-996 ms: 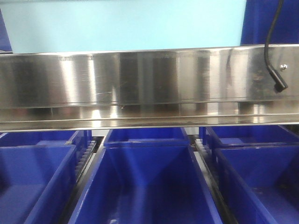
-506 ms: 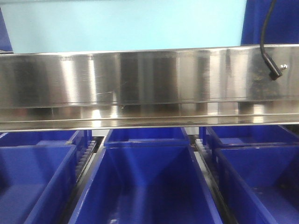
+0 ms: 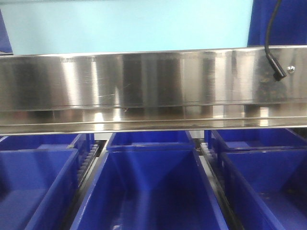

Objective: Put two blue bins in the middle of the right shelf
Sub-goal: 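Open both grippers to release the bin walls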

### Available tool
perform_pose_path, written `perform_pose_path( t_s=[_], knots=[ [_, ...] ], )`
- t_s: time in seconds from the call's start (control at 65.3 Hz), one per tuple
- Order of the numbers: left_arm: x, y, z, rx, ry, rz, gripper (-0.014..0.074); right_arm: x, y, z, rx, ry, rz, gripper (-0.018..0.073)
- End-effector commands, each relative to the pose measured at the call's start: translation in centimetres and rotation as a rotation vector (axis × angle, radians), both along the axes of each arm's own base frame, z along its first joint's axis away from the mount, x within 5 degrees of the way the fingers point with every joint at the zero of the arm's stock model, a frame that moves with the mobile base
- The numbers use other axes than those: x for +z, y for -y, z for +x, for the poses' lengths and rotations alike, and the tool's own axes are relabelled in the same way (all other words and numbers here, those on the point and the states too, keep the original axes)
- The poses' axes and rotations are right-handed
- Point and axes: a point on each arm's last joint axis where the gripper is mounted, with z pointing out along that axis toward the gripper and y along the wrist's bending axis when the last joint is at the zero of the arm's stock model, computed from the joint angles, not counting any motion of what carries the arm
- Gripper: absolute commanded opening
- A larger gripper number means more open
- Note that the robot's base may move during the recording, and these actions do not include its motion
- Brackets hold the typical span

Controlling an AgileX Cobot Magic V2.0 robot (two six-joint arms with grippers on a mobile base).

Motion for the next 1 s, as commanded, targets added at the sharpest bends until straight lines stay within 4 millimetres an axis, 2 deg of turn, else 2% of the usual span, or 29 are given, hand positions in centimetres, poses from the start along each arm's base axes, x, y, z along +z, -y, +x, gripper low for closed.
perform_pose_path(
  t_s=[0.0,0.276,0.506,0.705,0.766,0.889,0.981],
  knots=[
    [0.3,1.0,0.0,-0.039,0.023,-0.066,-0.0111,0.3,-0.7,0.1,0.021,0.022,0.038,-0.0151],
    [-1.0,1.1,0.5,-0.037,-0.019,-0.052,-0.0111,-1.5,-1.2,1.2,0.018,-0.031,0.018,-0.0151],
    [-2.4,1.1,0.7,-0.031,-0.061,-0.029,-0.0111,-1.6,-1.1,1.3,0.016,-0.03,0.013,-0.0151],
    [-2.5,0.9,0.8,-0.023,-0.059,-0.005,-0.0097,-1.8,-1.2,1.4,0.013,-0.045,0.005,-0.0151],
    [-2.5,0.7,0.8,-0.018,-0.055,0.01,-0.004,-1.8,-1.2,1.4,0.013,-0.045,0.005,-0.0107],
    [-2.5,0.6,0.9,-0.011,-0.05,0.028,0.016,-1.9,-1.0,1.4,0.008,-0.047,-0.007,0.012],
    [-2.5,0.5,0.9,-0.01,-0.049,0.032,0.0305,-1.9,-1.0,1.3,0.006,-0.055,-0.01,0.0232]
  ],
)
